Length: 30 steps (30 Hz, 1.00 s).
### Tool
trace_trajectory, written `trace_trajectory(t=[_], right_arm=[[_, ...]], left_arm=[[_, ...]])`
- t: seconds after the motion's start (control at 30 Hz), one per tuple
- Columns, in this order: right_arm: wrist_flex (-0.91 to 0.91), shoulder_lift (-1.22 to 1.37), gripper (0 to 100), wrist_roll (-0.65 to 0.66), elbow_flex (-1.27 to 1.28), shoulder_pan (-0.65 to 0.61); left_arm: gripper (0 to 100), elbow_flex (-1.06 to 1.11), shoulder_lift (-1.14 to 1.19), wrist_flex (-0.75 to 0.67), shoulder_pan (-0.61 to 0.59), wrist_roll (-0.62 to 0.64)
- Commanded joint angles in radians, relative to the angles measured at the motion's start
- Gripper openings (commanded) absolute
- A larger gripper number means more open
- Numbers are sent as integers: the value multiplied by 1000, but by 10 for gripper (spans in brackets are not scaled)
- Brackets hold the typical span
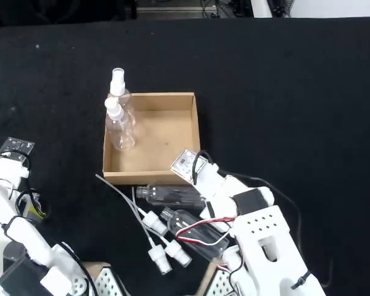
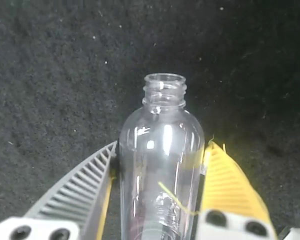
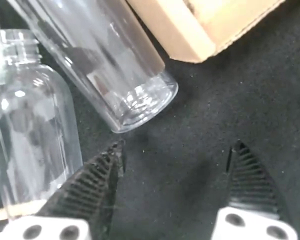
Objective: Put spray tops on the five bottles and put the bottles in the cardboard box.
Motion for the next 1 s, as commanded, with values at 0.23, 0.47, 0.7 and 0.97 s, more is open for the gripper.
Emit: trace_trajectory(t=[0.23, 0.47, 0.7, 0.97], right_arm=[[-17, -4, 293, -8, -2, -14], [-17, -4, 293, -8, -2, -12], [28, -4, 293, -8, -70, -9], [95, -4, 293, -8, -168, -11]], left_arm=[[251, 19, -3, -11, -8, -84], [156, 42, -5, -6, -12, -104], [51, 27, -18, -6, -58, -32], [30, -174, -6, -15, -205, 574]])
